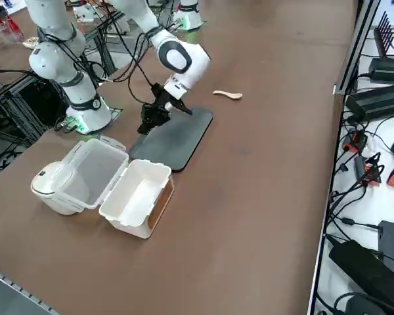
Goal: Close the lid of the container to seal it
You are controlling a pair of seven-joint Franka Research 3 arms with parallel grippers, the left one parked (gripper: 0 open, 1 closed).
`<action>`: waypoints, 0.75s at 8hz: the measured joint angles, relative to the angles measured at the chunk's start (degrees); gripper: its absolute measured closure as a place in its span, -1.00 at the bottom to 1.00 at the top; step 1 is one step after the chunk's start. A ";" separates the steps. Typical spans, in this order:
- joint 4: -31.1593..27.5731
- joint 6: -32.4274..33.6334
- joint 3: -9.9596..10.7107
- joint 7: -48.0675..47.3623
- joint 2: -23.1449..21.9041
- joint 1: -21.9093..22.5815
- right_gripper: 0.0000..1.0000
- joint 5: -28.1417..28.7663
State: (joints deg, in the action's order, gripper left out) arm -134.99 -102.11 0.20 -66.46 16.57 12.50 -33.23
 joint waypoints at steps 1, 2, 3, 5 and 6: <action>-2.18 0.05 0.13 -3.17 0.46 -0.02 0.96 -4.73; -4.15 0.15 0.33 -6.05 0.81 -0.03 0.96 -8.49; -5.62 0.70 0.52 -8.71 1.31 -0.05 0.96 -11.39; -7.70 2.44 0.93 -13.86 3.07 -0.31 0.96 -16.83; -8.56 2.71 1.20 -15.61 3.83 -1.05 0.96 -19.50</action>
State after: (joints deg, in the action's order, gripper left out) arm -143.55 -99.39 1.40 -82.06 20.40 11.45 -52.73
